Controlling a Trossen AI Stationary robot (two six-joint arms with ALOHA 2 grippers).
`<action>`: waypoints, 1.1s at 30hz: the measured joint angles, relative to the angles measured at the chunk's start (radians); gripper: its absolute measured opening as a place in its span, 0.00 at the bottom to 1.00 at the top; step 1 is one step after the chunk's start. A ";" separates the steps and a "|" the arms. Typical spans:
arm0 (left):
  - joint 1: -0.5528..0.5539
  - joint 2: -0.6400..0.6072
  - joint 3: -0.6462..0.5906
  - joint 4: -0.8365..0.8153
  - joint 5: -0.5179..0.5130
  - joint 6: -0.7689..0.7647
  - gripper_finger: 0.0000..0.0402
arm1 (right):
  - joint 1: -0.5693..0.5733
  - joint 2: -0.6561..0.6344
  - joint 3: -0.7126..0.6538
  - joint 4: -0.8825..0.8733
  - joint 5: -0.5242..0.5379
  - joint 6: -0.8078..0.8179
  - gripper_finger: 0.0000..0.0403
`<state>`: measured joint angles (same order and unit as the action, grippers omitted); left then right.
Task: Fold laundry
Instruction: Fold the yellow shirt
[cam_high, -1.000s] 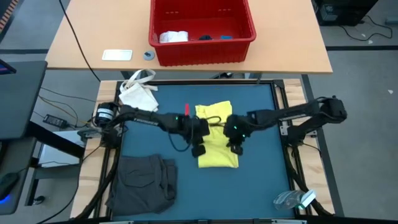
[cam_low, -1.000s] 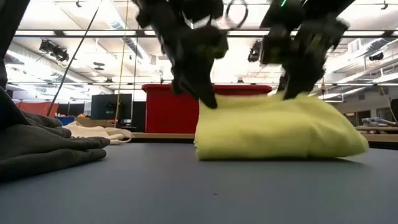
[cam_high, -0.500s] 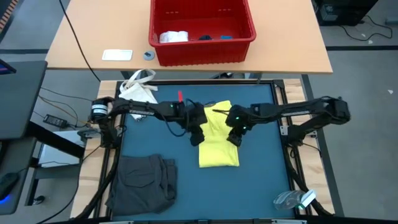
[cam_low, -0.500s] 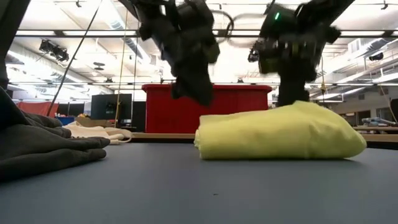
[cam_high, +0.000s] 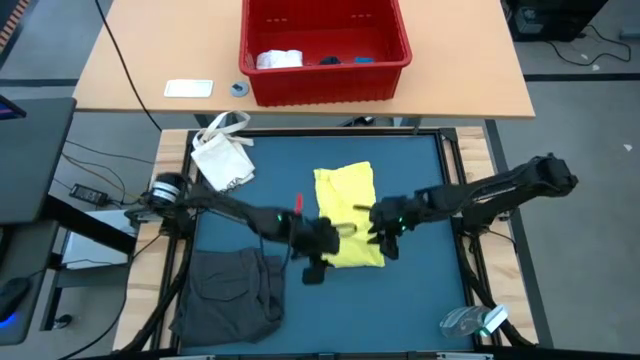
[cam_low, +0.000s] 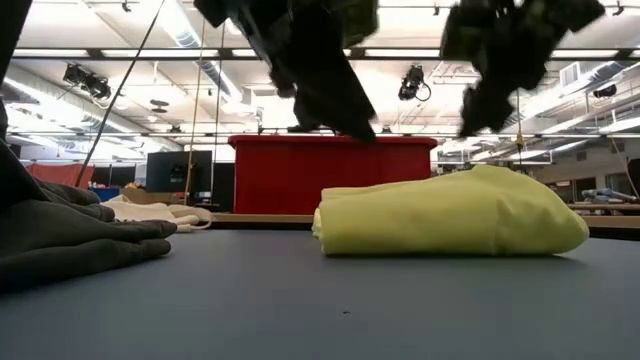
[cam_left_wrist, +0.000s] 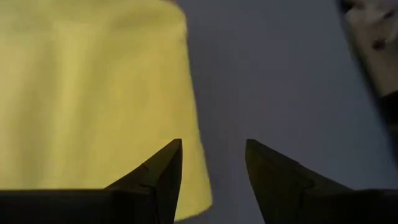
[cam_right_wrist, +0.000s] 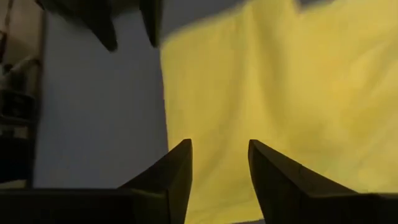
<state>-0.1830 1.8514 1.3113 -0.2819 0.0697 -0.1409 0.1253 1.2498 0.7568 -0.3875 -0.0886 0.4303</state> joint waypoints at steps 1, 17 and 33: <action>-0.020 0.023 0.000 0.009 -0.034 -0.015 0.45 | 0.018 0.025 -0.022 0.026 0.007 0.018 0.40; -0.068 0.103 0.000 0.040 -0.226 -0.226 0.45 | 0.130 0.033 -0.134 0.178 0.201 0.200 0.39; -0.154 0.135 0.000 0.071 -0.399 -0.016 0.45 | 0.373 0.153 -0.120 0.233 0.461 -0.042 0.55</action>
<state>-0.3371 1.9866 1.3117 -0.2114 -0.3294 -0.1565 0.4988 1.4025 0.6365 -0.1546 0.3720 0.3882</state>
